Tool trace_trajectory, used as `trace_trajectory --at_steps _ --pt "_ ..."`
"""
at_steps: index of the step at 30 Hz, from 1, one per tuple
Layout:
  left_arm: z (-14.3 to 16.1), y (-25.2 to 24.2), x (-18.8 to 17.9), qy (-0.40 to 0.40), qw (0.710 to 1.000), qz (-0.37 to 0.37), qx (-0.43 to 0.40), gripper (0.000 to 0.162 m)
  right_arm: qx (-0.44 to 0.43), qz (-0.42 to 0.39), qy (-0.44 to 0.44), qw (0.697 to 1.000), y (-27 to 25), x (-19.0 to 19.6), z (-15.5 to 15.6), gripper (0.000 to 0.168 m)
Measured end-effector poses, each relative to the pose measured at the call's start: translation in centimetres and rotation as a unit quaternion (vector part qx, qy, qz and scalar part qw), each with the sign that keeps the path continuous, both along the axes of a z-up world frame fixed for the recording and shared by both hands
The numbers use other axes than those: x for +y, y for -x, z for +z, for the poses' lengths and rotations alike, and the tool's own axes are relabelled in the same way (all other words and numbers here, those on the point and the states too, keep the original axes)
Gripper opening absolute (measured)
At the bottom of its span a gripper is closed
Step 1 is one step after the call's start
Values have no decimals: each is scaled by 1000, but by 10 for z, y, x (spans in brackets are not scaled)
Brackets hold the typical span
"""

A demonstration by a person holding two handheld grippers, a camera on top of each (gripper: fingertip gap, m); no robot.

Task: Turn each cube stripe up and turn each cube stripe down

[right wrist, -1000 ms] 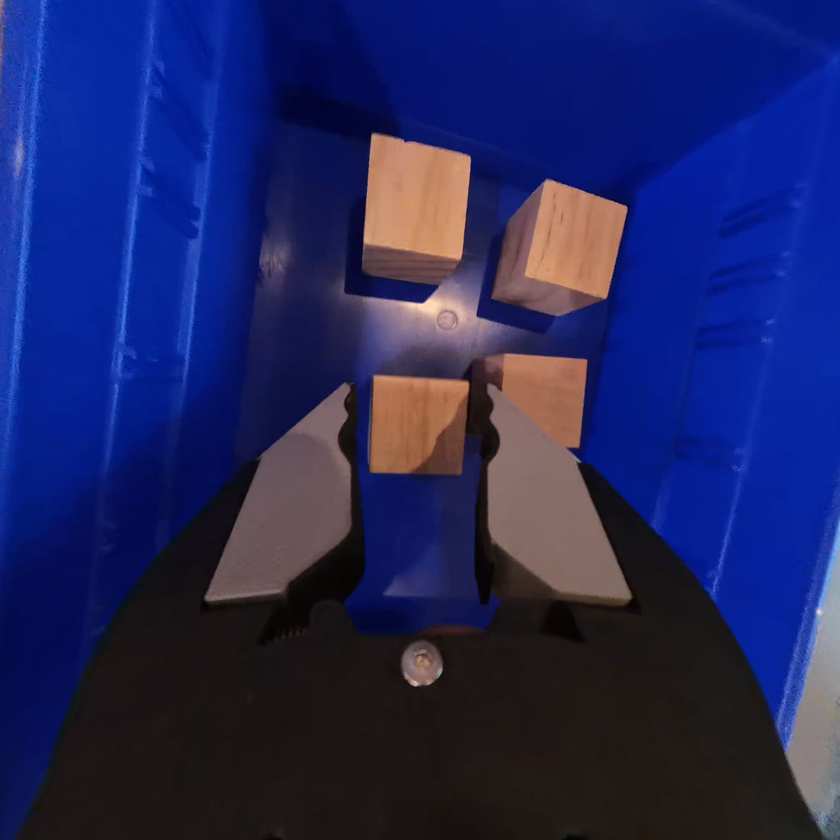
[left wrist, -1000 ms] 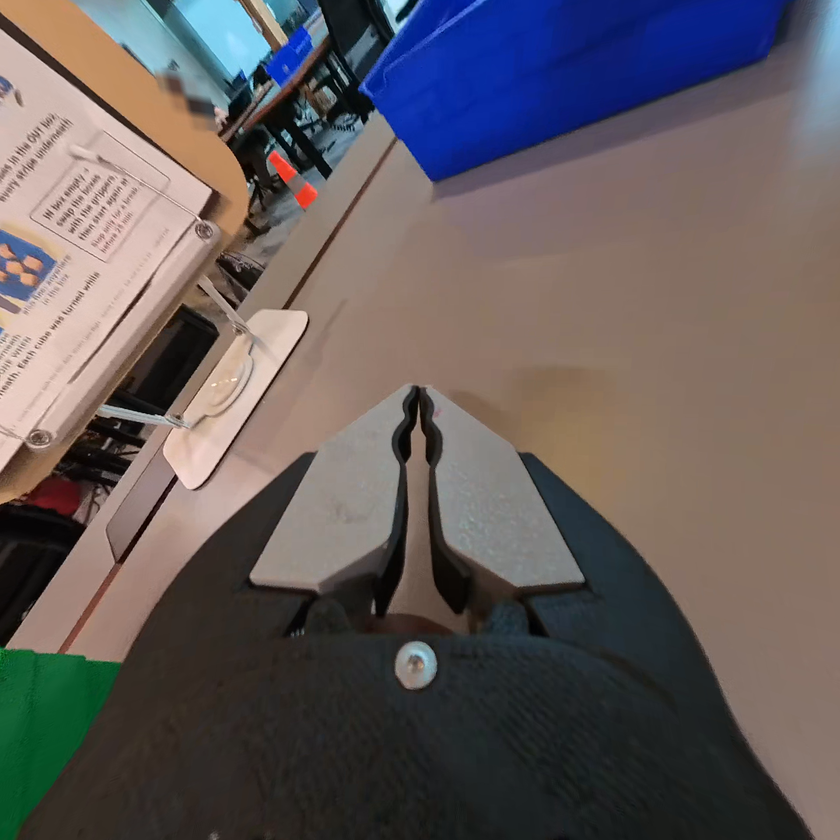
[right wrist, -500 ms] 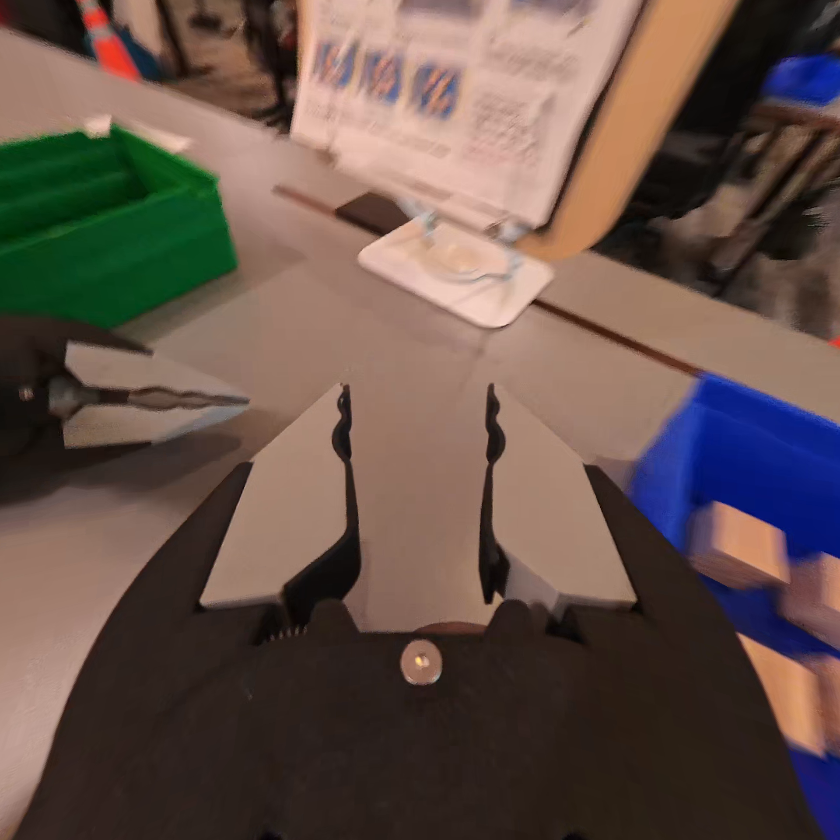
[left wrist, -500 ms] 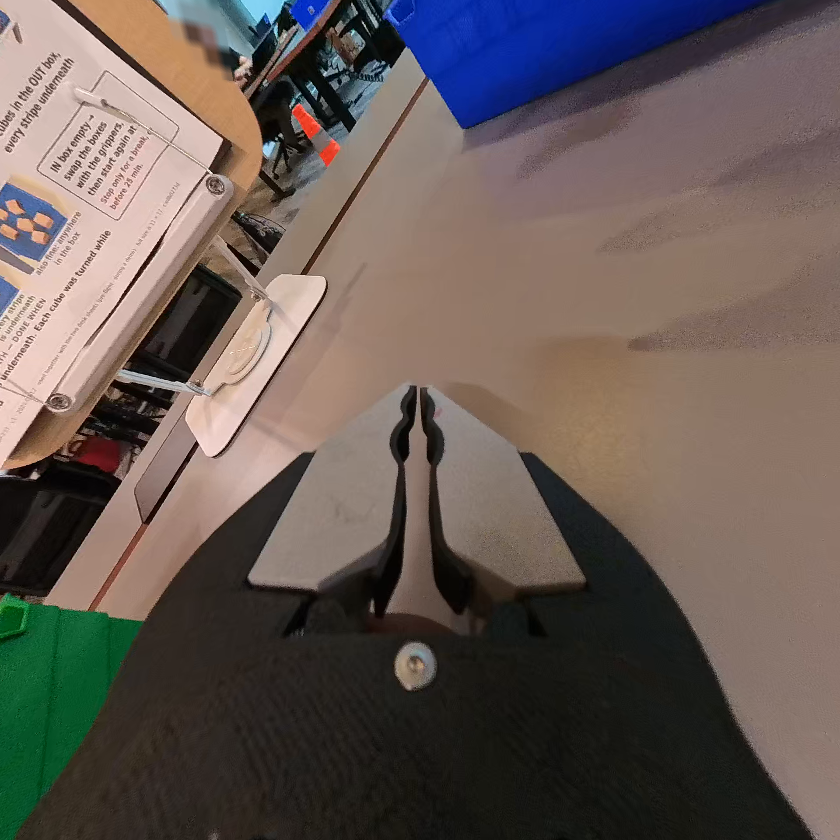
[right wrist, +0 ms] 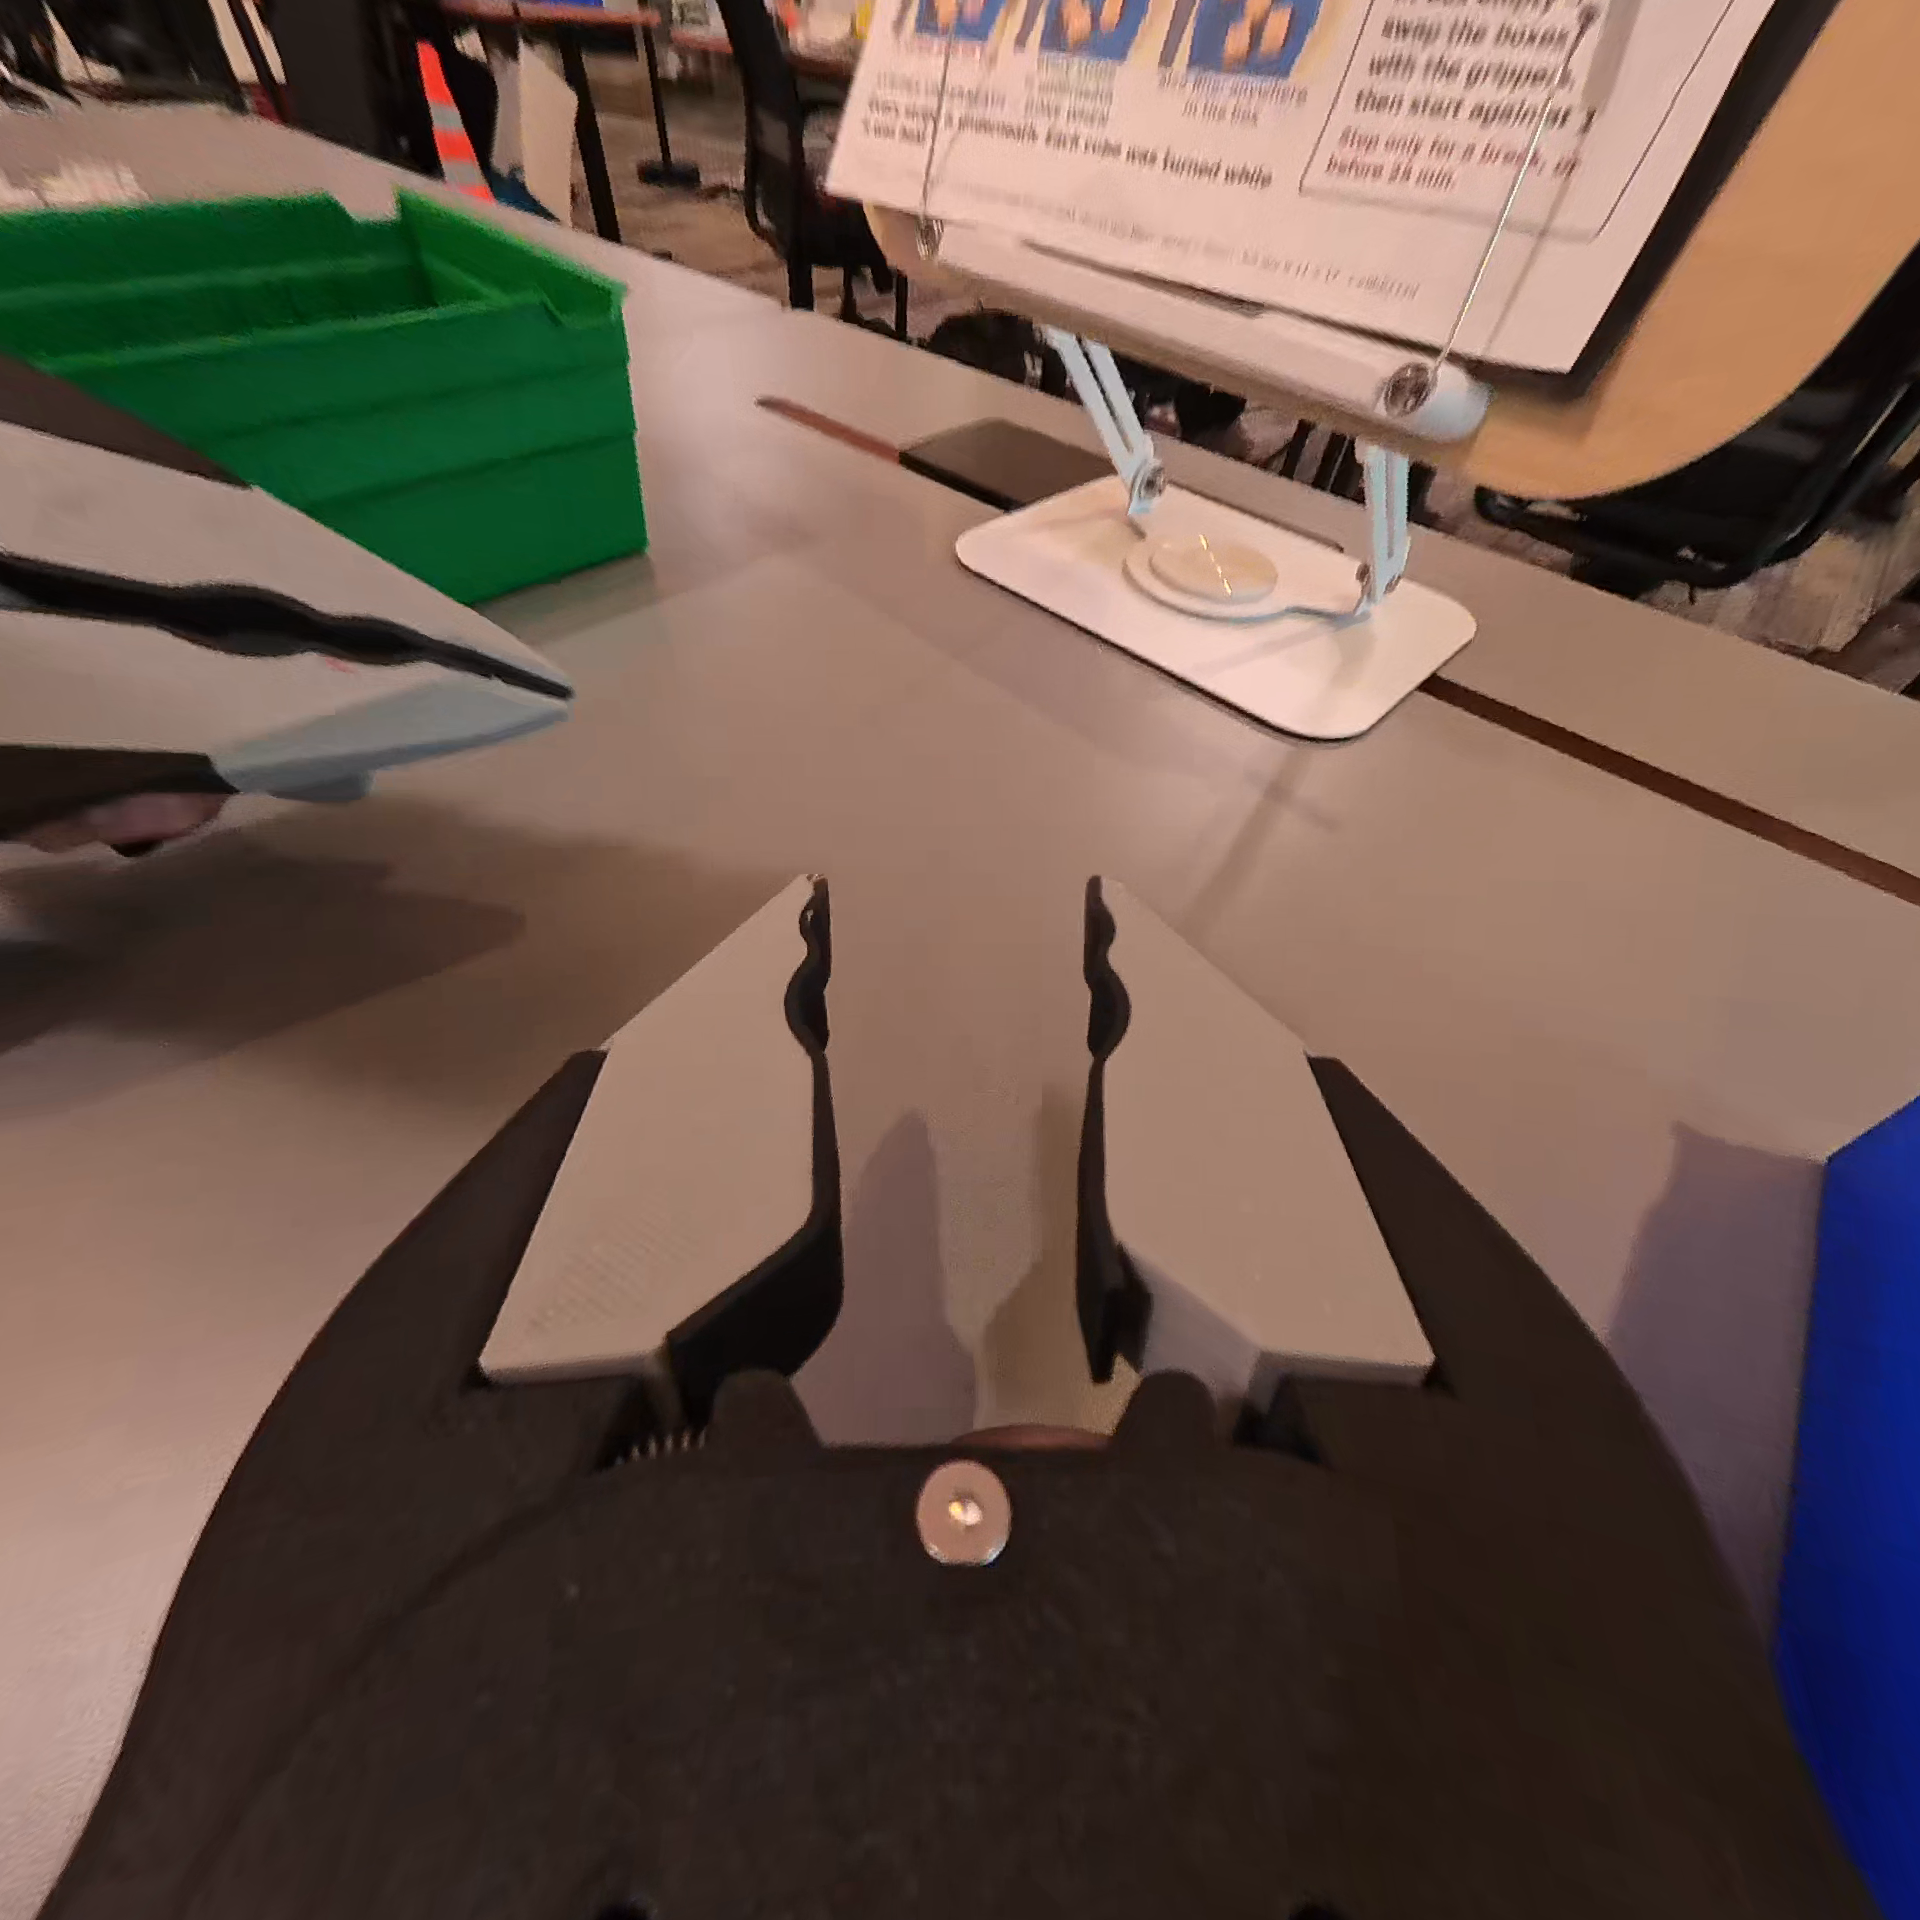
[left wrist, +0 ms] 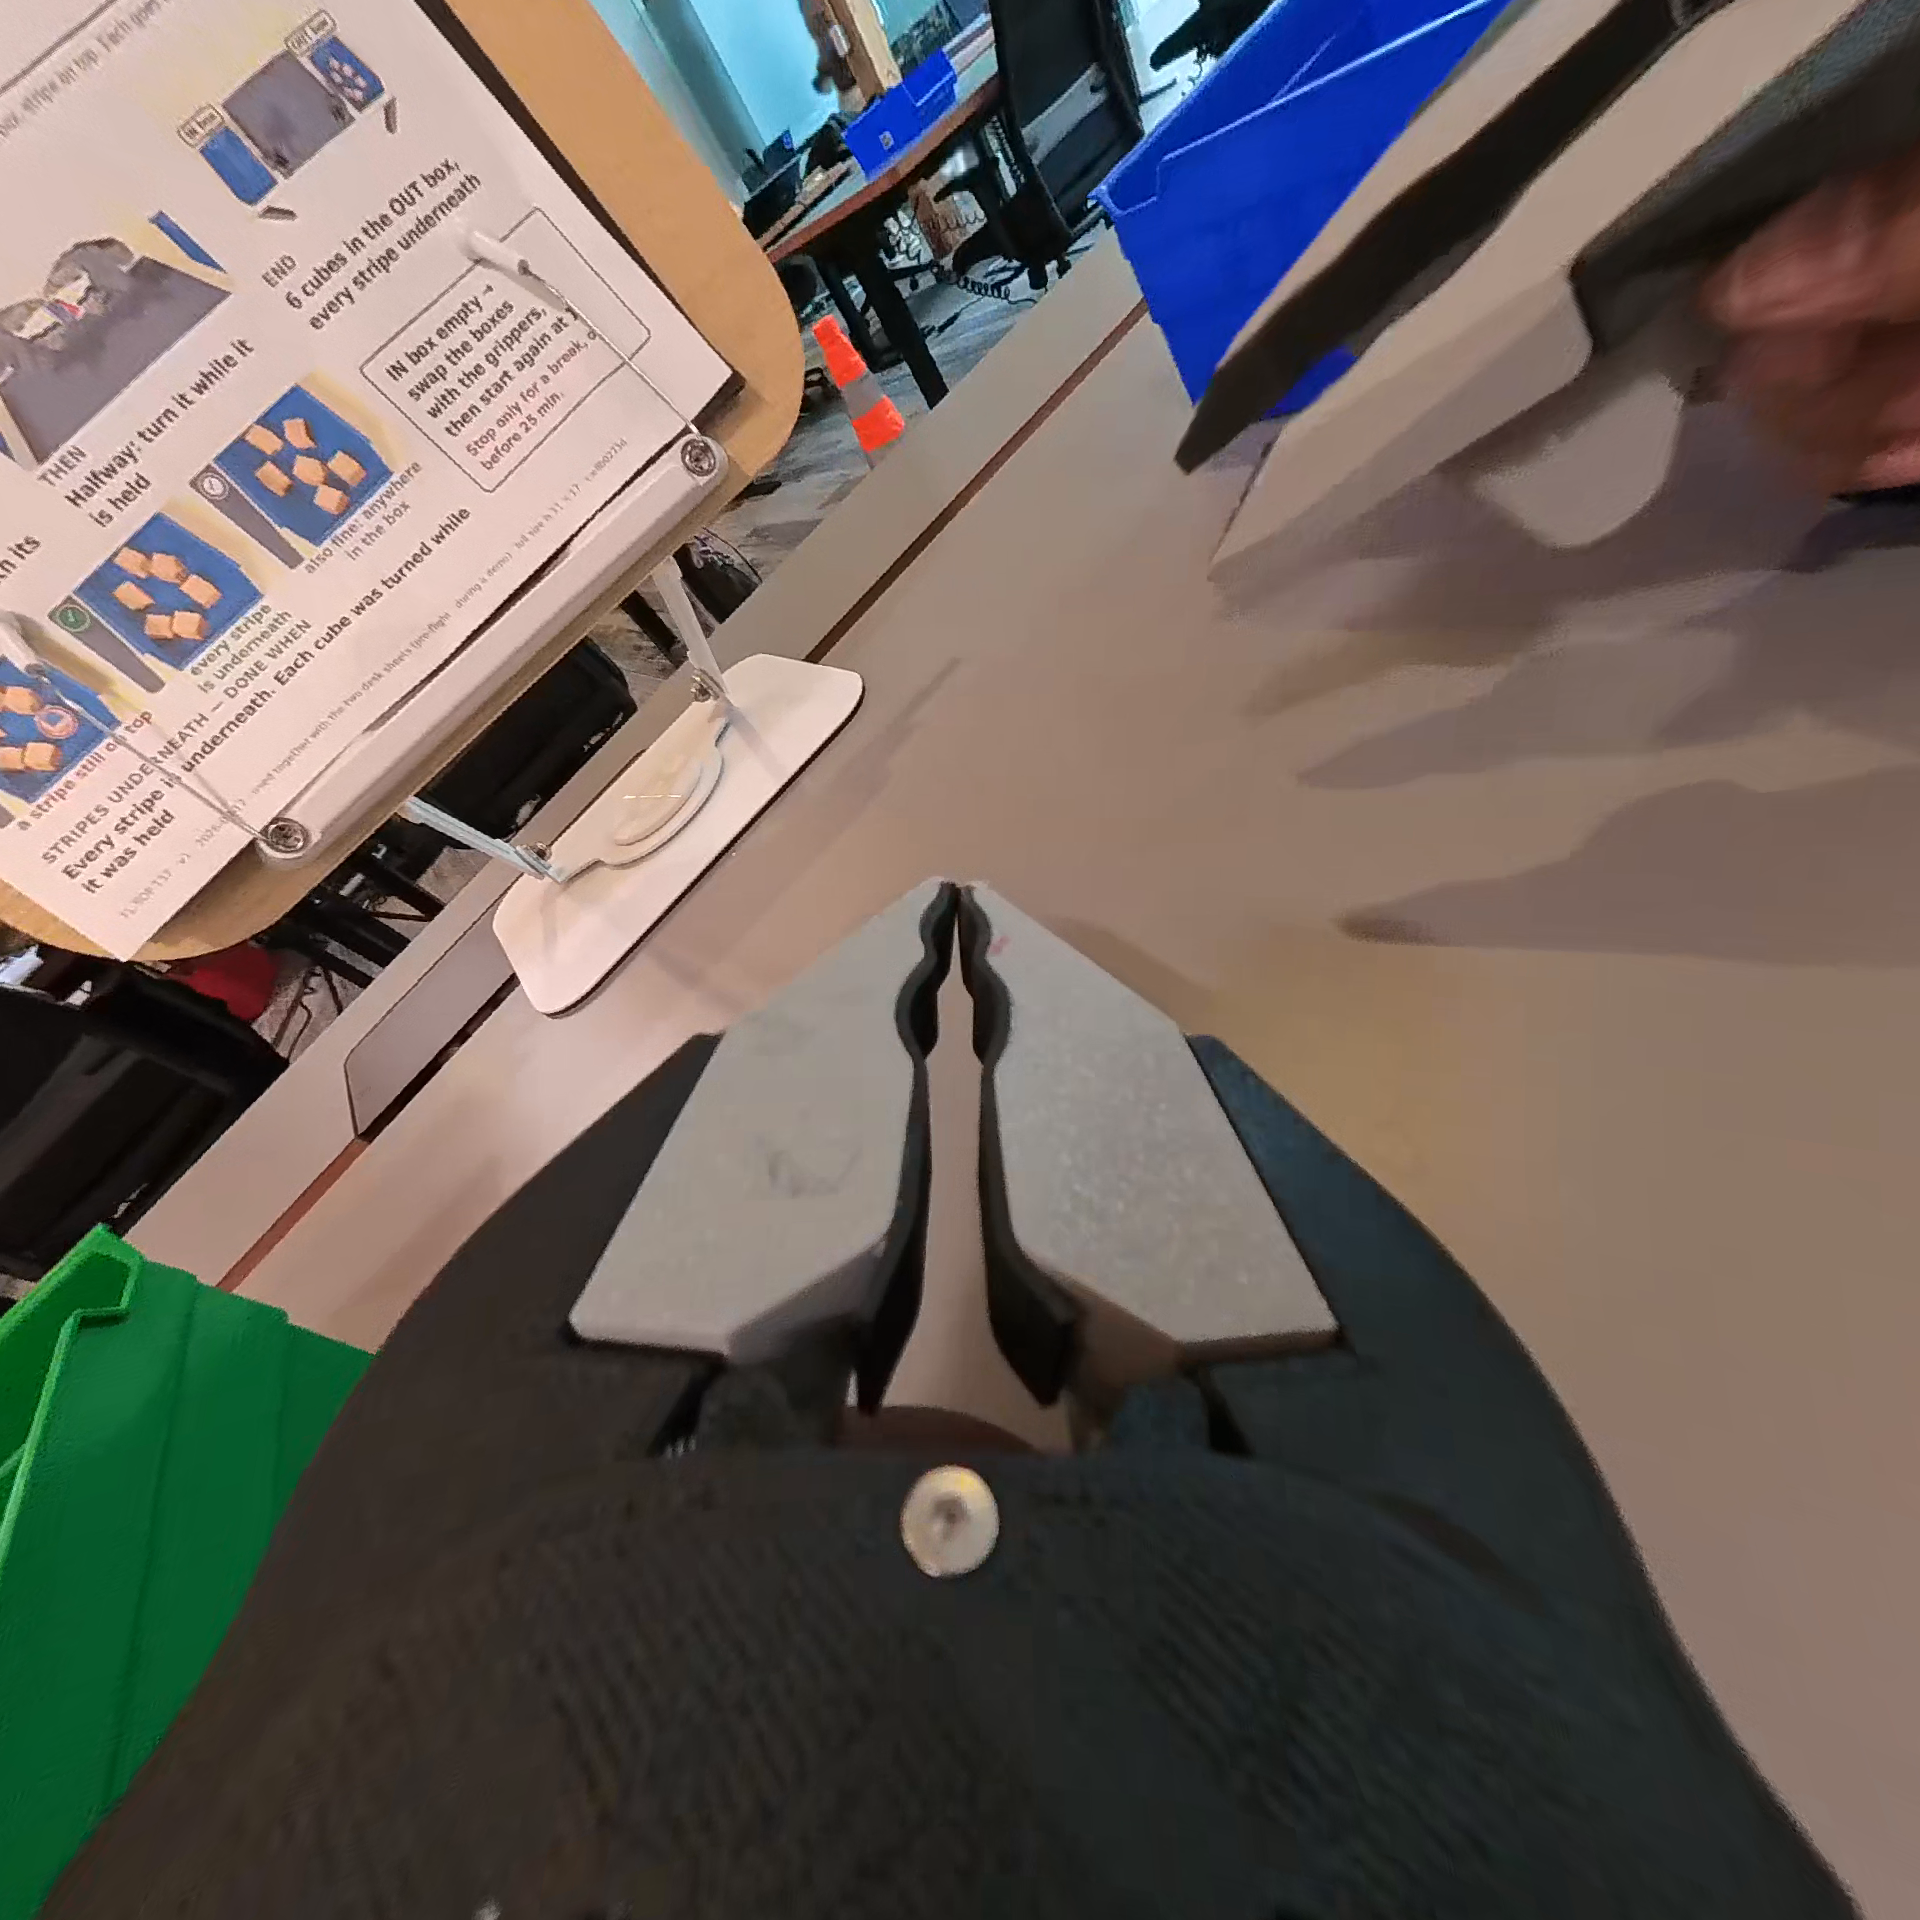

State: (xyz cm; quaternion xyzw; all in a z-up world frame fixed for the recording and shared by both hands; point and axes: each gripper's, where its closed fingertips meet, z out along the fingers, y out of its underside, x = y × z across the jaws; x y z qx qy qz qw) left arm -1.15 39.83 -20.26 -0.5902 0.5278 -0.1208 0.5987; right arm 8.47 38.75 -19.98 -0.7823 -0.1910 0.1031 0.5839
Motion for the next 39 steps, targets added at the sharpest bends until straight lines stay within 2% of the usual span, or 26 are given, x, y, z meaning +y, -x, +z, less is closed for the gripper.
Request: trace_trajectory --at_steps 7,9,13,16,19,21,23,25,27,31,36,37,39 --pt "-10 1 4 15 1000 5 16 0 -42 5 4 999 7 -2 -8 44" --pt "-2 0 -6 33 999 -20 9 3 -39 11 3 999 11 -3 -7 44" --pt "39 14 -26 77 994 -52 -57 4 -51 7 -6 999 10 -3 -4 44" --pt "85 43 -27 48 994 -51 -80 4 -45 10 -15 999 11 -6 2 43" --pt "143 90 -6 42 991 -29 -122 8 -41 13 -32 999 13 -9 11 43" --pt "160 123 25 69 990 2 -127 11 -44 13 -37 998 14 -10 13 43" --pt "146 155 76 101 988 76 -84 14 -44 16 -36 998 16 -10 12 43" --pt "106 187 123 171 971 163 -34 43 -46 17 -34 998 17 -10 11 43" --pt "63 208 150 242 946 215 -8 58 -53 15 -34 998 17 -10 10 43" --pt "5 255 194 260 905 337 24 55 -51 11 -40 998 14 -11 13 42" --pt "-34 252 201 308 887 343 20 56 -38 10 -36 999 12 -10 14 43" --pt "-38 251 202 309 886 344 19 51 -36 11 -36 999 12 -10 14 43" --pt "-45 255 207 295 886 356 28 53 -34 12 -38 999 13 -11 15 42"
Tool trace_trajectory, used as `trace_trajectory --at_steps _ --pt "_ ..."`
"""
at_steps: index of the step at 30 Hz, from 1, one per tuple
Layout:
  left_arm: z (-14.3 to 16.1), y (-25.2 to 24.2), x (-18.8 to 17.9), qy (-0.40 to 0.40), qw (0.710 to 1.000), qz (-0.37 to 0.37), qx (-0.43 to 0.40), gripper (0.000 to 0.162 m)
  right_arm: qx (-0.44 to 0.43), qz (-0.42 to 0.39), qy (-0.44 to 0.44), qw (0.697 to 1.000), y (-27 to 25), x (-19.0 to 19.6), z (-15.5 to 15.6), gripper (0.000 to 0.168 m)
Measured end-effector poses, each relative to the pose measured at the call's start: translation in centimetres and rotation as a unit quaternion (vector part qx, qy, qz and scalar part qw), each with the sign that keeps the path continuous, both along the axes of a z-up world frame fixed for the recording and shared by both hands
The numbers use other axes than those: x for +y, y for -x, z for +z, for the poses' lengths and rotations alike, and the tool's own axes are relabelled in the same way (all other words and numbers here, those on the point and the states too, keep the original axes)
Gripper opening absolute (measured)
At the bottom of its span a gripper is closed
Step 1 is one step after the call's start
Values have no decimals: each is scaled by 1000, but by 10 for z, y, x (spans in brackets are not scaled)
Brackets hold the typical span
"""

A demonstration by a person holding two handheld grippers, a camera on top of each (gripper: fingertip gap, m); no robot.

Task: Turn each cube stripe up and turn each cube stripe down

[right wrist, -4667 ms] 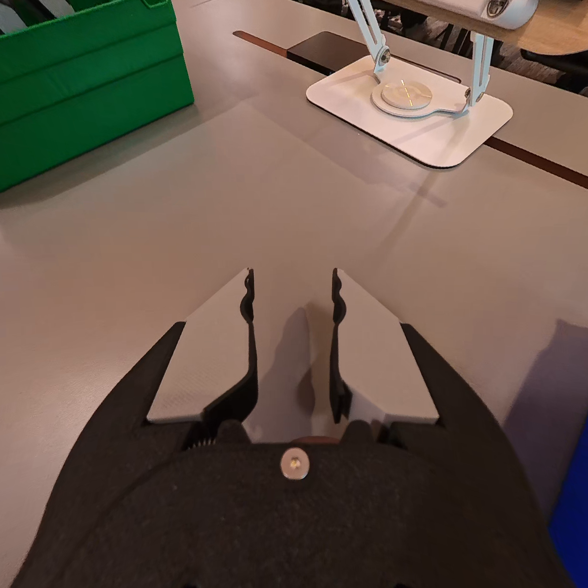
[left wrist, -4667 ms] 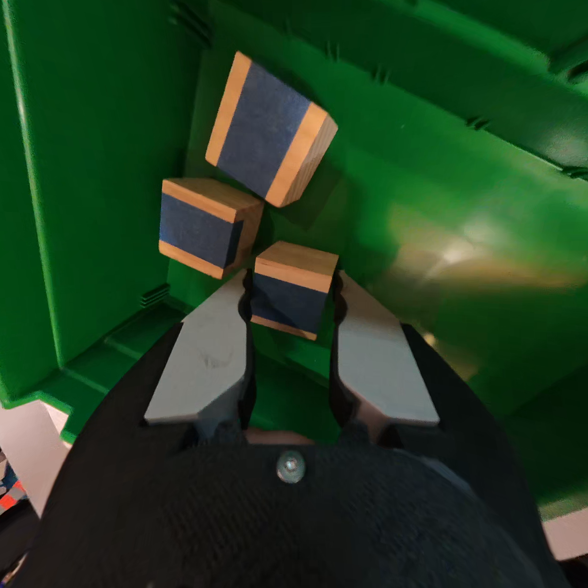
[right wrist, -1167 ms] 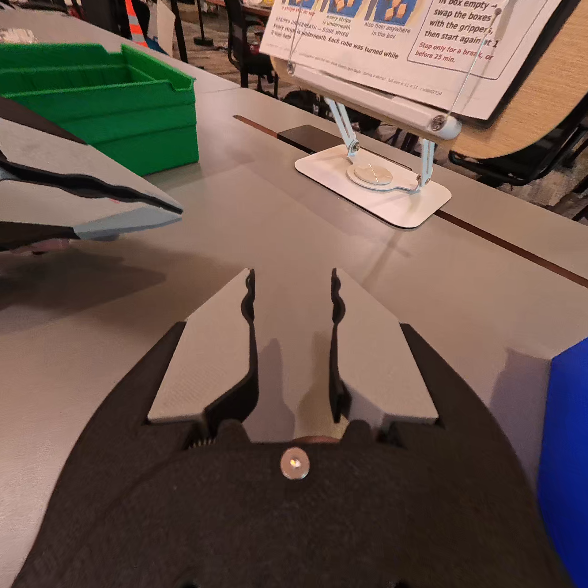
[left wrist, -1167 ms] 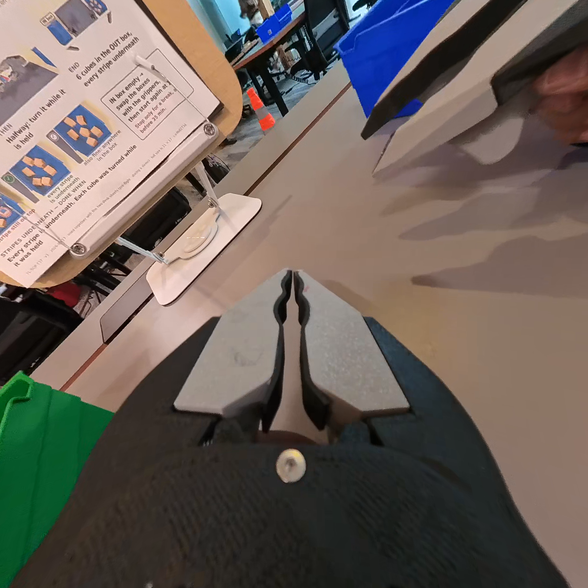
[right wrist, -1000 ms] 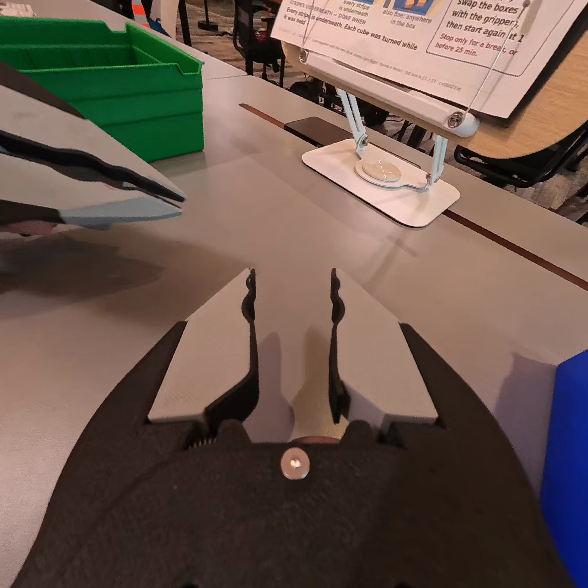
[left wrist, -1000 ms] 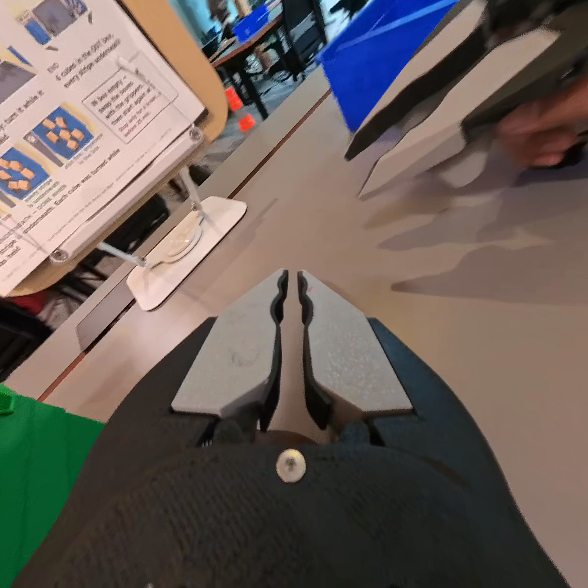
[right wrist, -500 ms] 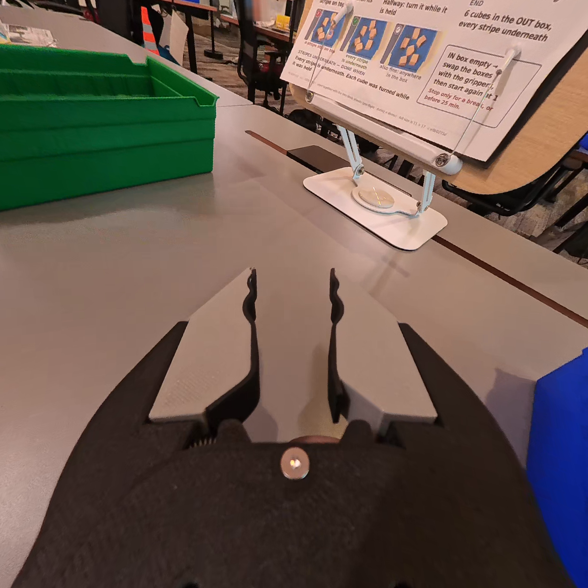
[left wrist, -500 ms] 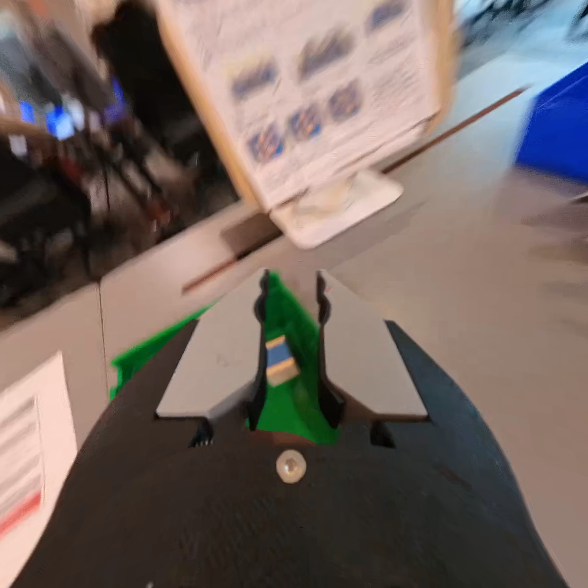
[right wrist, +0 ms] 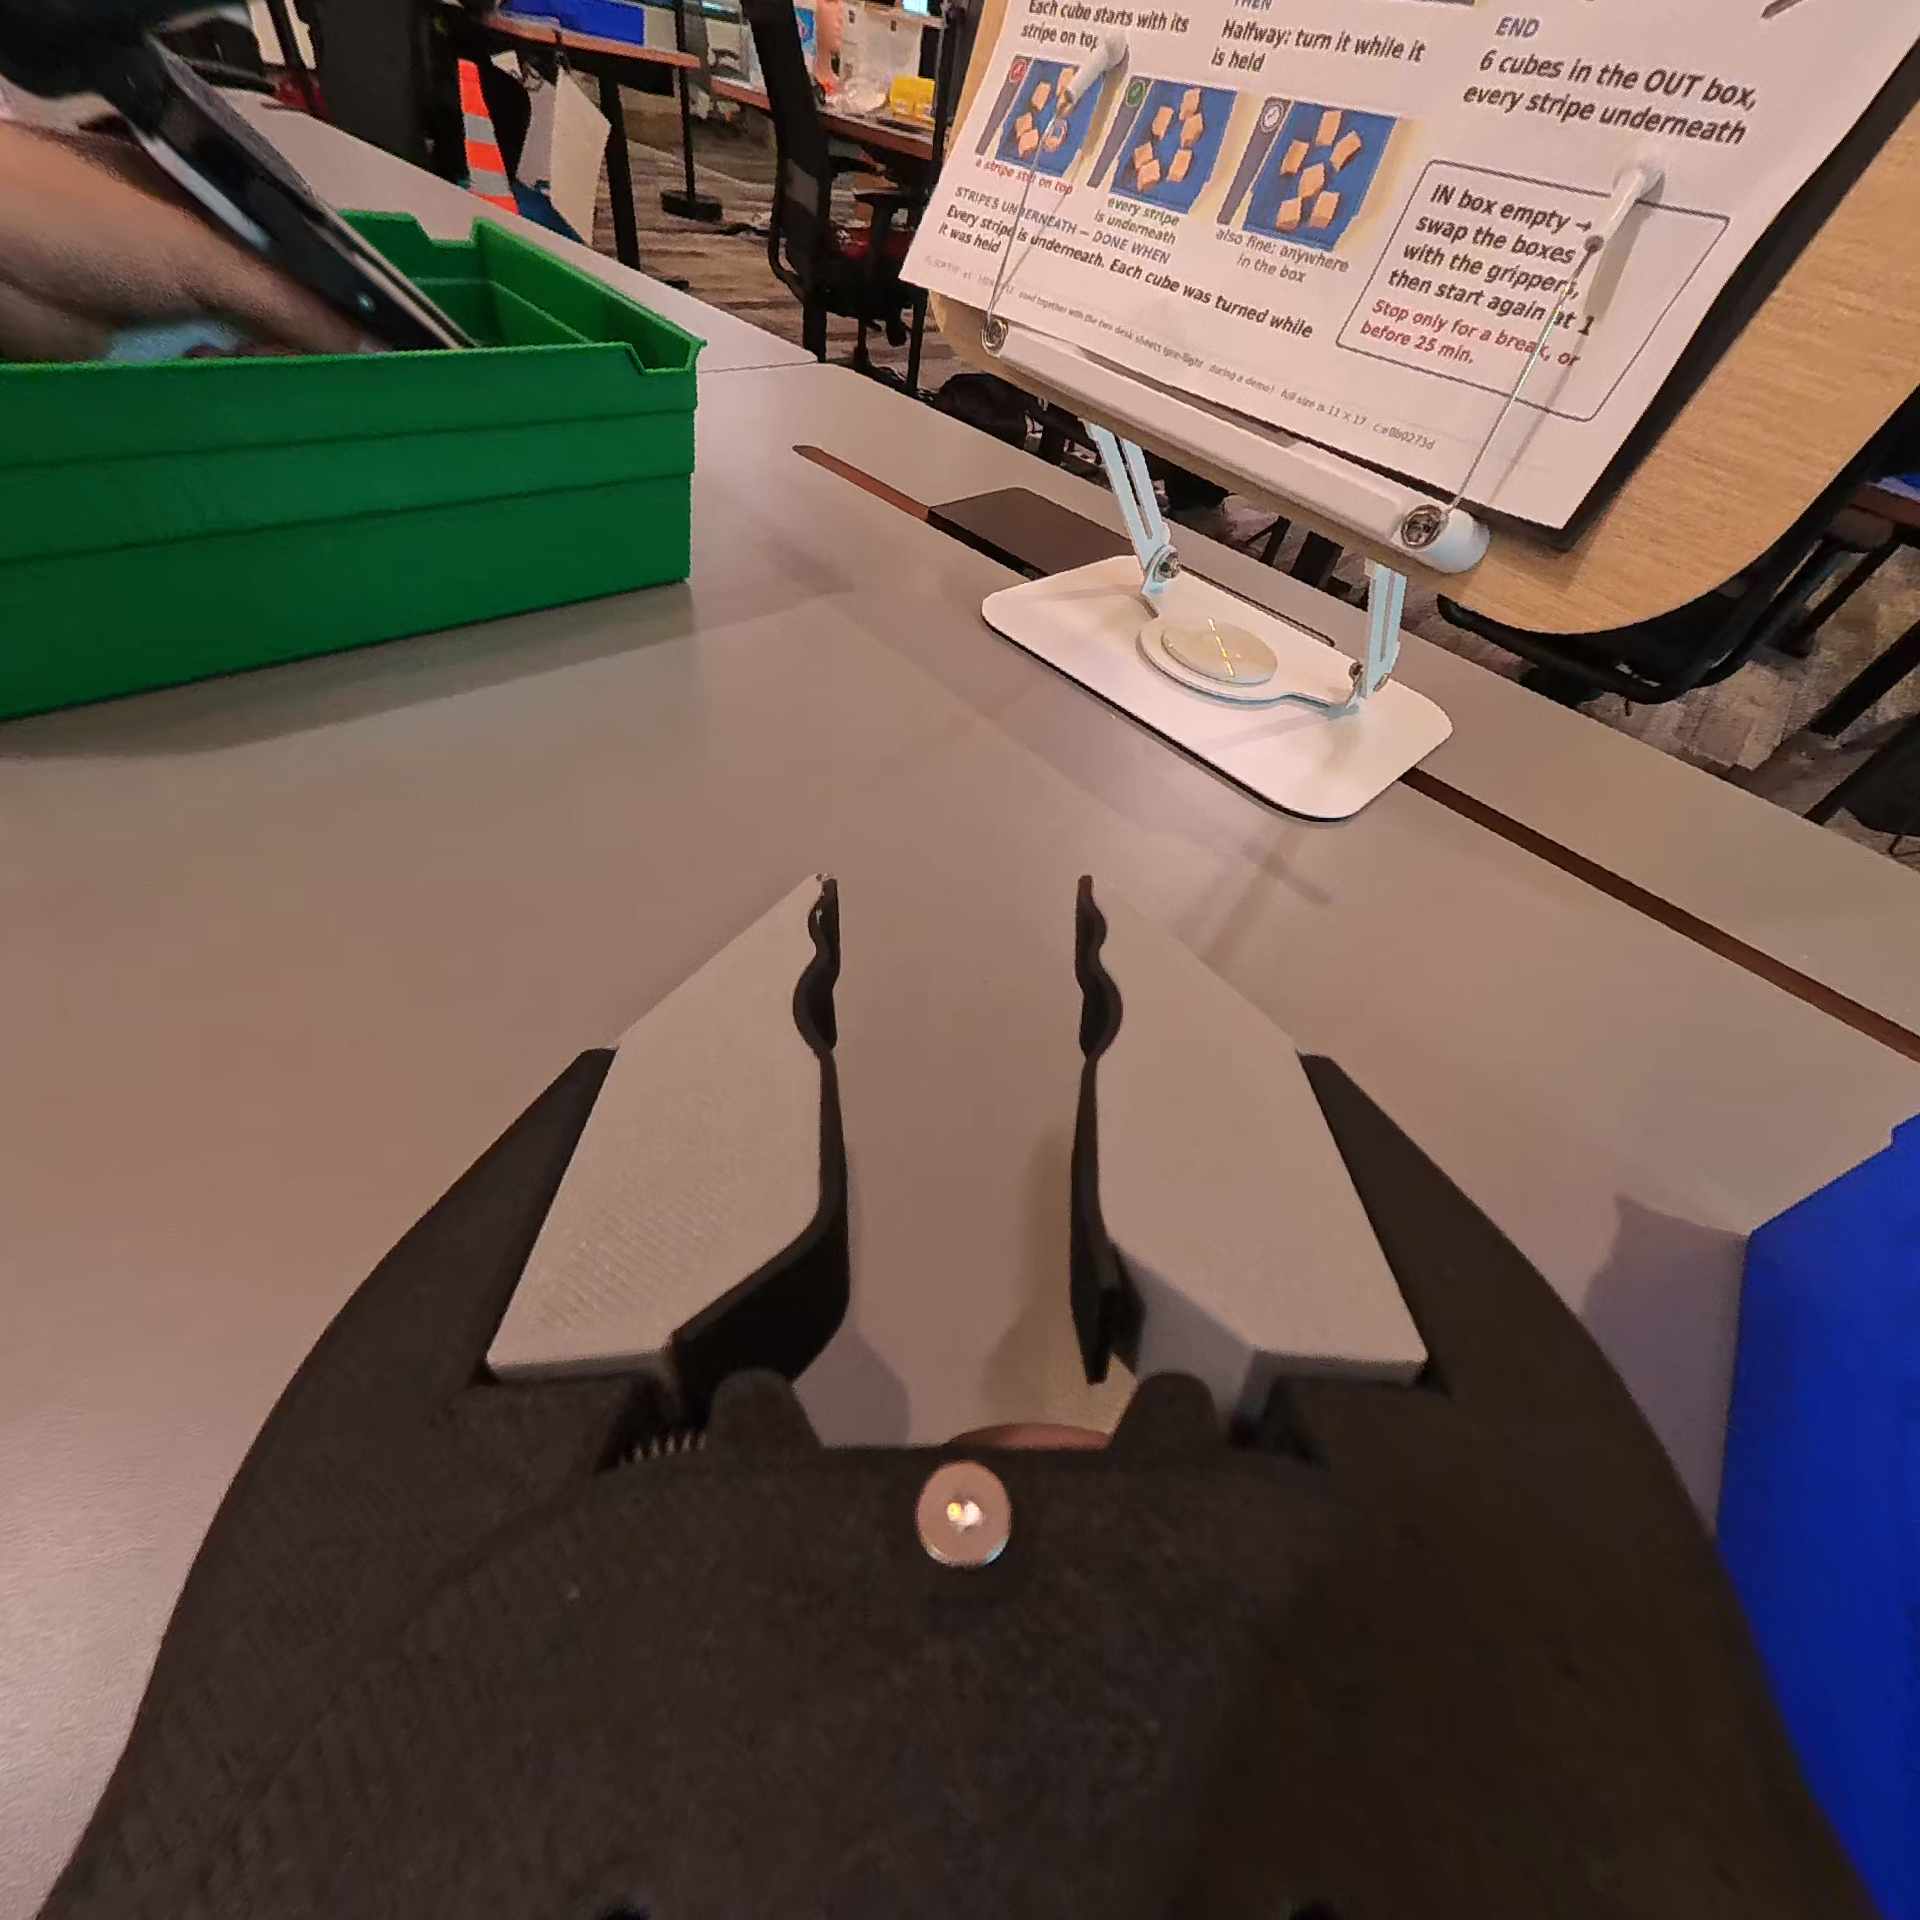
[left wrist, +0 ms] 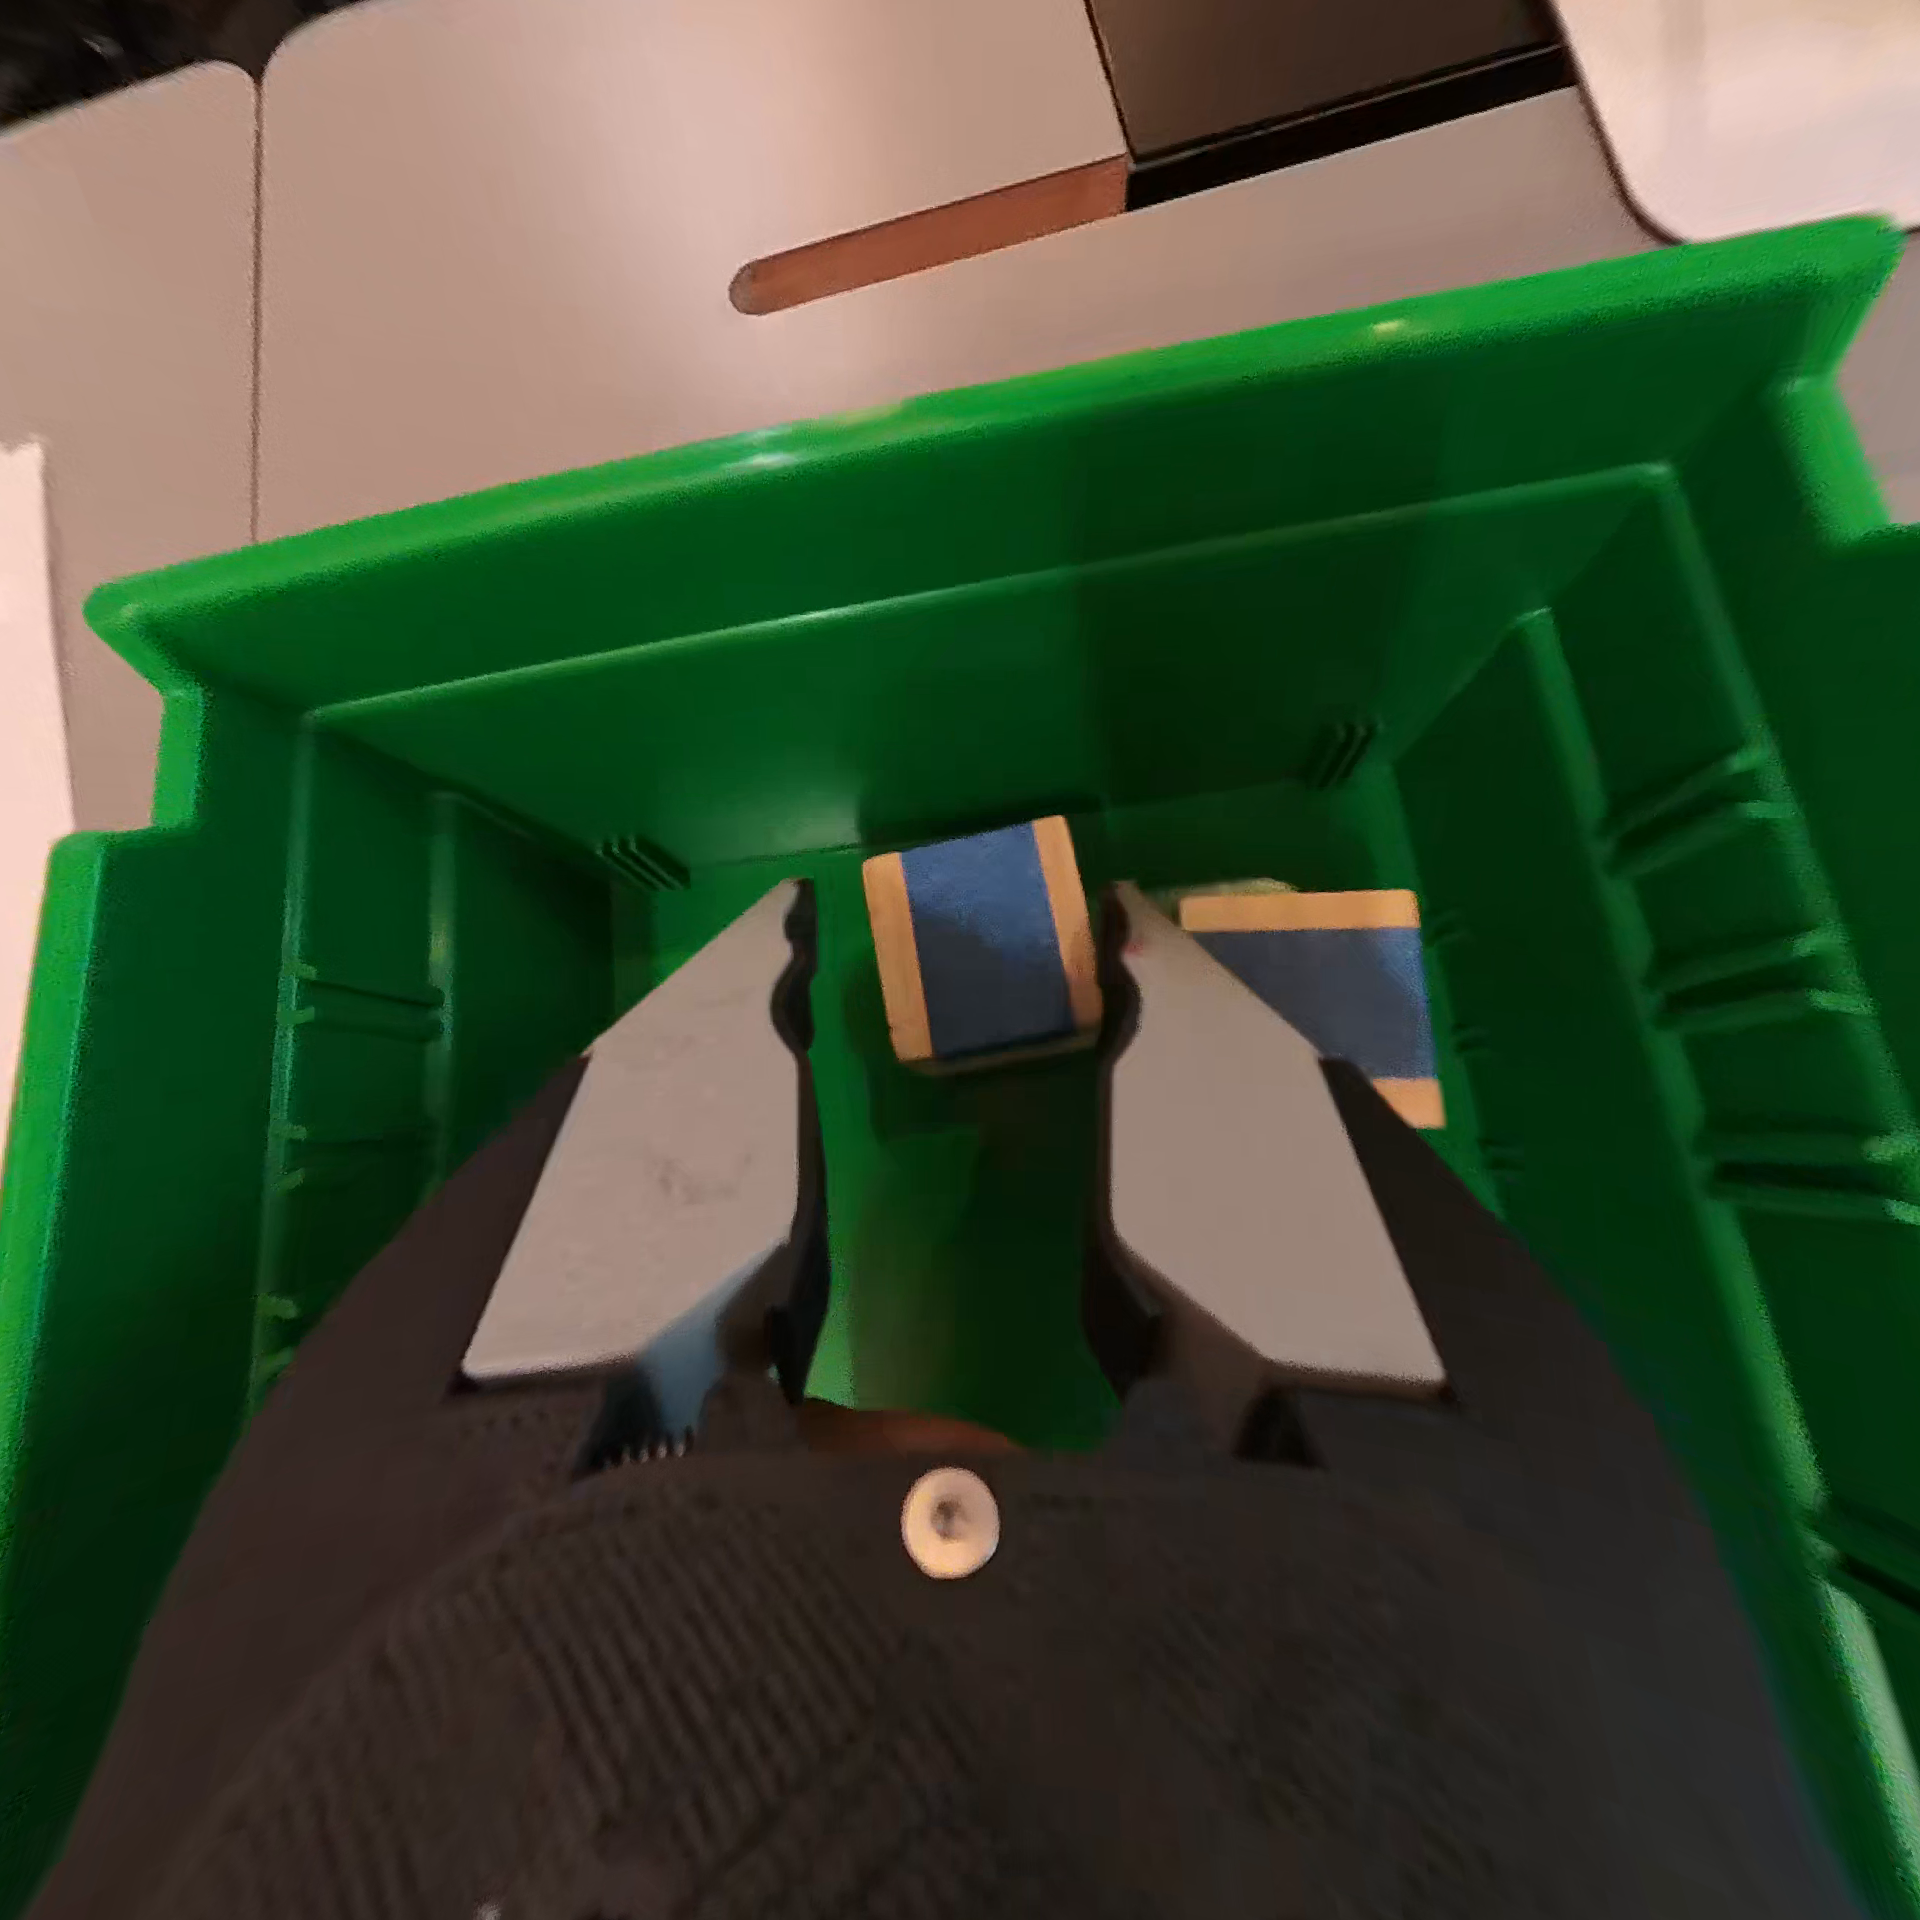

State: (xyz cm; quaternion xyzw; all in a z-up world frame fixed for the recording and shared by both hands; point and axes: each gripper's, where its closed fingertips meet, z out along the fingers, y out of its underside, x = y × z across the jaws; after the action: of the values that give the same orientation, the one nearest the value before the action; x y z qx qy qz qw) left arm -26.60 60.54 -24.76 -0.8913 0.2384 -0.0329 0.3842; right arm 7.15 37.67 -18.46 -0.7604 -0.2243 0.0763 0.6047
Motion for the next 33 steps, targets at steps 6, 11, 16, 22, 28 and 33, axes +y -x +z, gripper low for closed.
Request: trace_trajectory --at_steps 6,11,16,22,28,33 --pt "-5 2 12 -10 999 20 -29 49 -16 3 -8 1000 3 -2 2 42" --pt "-23 10 12 1 1000 26 12 47 -12 8 -10 1000 5 -3 3 42" --pt "-14 15 13 -15 1000 23 4 46 -10 9 -12 1000 5 -4 5 42" --pt "42 6 1 -90 996 -12 -12 46 -8 17 -1 1000 8 -4 1 43" --pt "124 -64 -66 -203 964 -152 -83 46 28 59 24 998 20 -9 -3 44" --pt "157 -162 -177 -266 890 -343 -140 46 135 172 83 972 50 -27 1 49"
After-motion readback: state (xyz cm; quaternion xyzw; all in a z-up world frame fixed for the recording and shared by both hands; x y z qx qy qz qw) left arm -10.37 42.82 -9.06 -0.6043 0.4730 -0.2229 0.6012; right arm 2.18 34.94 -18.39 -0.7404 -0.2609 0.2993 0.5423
